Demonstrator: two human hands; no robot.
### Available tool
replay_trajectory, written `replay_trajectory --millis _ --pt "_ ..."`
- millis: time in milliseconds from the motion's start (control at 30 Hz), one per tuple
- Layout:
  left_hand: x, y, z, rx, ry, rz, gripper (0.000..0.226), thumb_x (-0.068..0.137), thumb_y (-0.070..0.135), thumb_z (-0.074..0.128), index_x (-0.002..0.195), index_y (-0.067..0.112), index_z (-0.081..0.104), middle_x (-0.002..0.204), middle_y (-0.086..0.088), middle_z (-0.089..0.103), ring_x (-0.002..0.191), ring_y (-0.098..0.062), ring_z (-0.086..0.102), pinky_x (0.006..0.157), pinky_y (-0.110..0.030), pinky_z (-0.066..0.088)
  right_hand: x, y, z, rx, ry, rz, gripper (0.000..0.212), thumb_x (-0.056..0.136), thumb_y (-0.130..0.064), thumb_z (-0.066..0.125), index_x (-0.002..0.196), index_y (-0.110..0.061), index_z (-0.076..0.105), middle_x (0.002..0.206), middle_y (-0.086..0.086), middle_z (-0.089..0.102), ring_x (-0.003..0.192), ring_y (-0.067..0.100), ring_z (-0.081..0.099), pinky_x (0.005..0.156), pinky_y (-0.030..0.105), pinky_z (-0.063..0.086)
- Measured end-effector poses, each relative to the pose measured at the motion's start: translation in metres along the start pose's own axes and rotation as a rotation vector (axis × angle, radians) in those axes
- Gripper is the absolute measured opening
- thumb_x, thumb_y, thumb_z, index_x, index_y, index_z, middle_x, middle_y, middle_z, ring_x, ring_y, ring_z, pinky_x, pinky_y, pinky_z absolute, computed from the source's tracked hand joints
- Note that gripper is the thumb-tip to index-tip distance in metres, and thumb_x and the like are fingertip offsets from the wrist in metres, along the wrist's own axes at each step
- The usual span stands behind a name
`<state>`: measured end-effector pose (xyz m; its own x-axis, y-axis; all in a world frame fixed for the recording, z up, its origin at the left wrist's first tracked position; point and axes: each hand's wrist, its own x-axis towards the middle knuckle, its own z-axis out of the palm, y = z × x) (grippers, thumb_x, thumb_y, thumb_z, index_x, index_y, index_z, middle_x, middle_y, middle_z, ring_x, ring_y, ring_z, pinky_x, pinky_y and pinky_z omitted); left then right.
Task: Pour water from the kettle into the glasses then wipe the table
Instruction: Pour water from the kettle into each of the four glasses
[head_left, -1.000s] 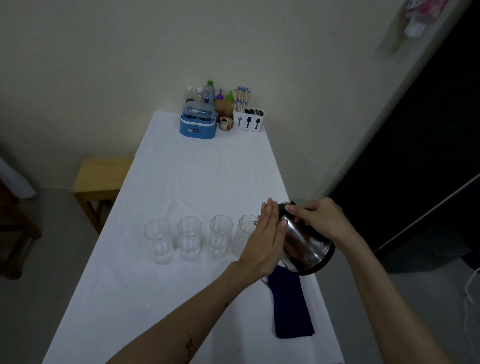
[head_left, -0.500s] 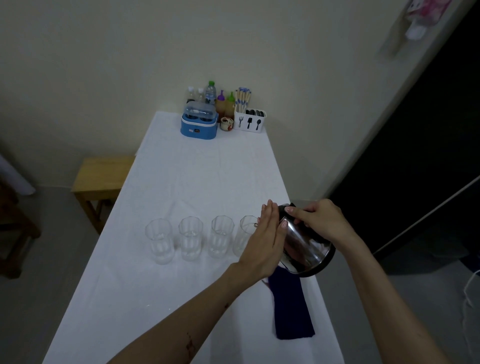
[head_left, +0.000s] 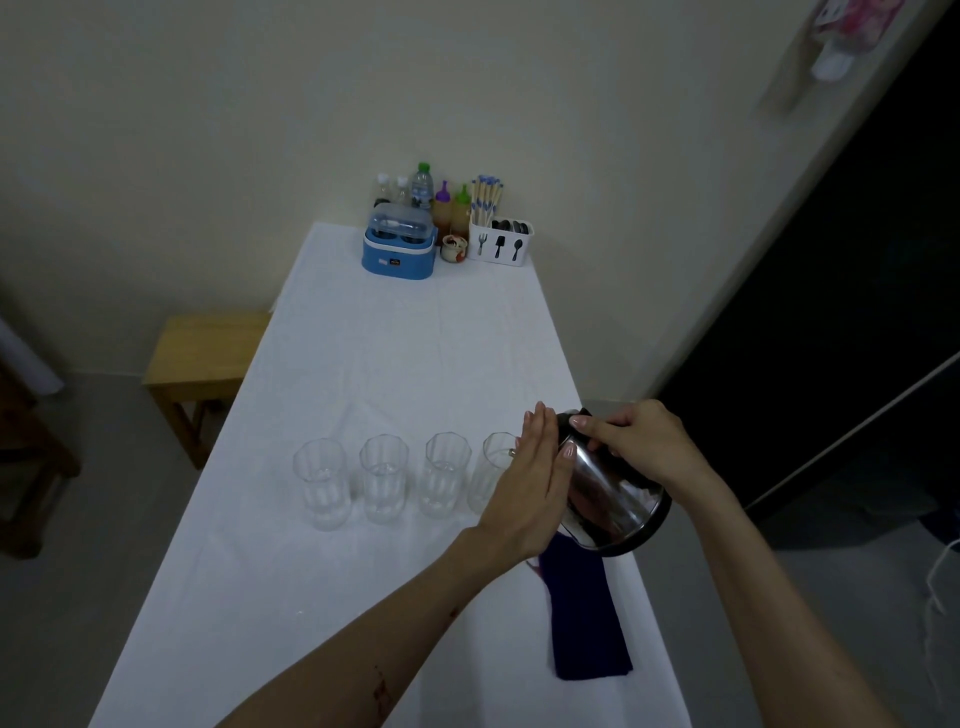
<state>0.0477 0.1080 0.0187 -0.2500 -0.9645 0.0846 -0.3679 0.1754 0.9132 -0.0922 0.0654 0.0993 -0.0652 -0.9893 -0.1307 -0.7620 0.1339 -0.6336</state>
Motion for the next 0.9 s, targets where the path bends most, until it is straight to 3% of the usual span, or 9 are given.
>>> replay_trajectory --millis 300,800,900 --pt "-0.0003 -0.0008 -0.0019 -0.012 -0.019 -0.005 0.057 0.105 0.037 0.016 0.154 0.016 -0.004 0.162 0.005 -0.011 0.148 -0.005 -0.012 0.121 -0.027 -0.001 -0.0003 -0.0006 0.0010 0.005 -0.009 -0.004 0.045 0.083 -0.051 0.075 0.068 -0.008 0.078 0.058 0.010 0.062 0.054 0.021 0.056 0.055 0.029 0.043" --pt "0.0001 -0.0033 -0.0025 0.011 -0.029 0.014 0.055 0.106 0.032 0.018 0.154 0.013 -0.002 0.162 0.003 -0.010 0.148 -0.007 -0.011 0.117 -0.019 -0.004 -0.0049 -0.0019 0.0004 0.019 -0.011 0.003 0.042 0.084 -0.050 0.075 0.068 -0.011 0.077 0.059 0.009 0.064 0.054 0.019 0.058 0.053 0.027 0.043" --pt "-0.0001 -0.0052 -0.0017 0.019 -0.038 0.023 0.055 0.106 0.032 0.019 0.154 0.013 -0.002 0.162 0.002 -0.010 0.148 -0.008 -0.011 0.115 -0.016 -0.006 -0.0066 0.0012 0.0023 0.021 -0.006 0.004 0.042 0.084 -0.050 0.074 0.068 -0.011 0.077 0.065 0.016 0.070 0.057 0.020 0.060 0.055 0.027 0.043"
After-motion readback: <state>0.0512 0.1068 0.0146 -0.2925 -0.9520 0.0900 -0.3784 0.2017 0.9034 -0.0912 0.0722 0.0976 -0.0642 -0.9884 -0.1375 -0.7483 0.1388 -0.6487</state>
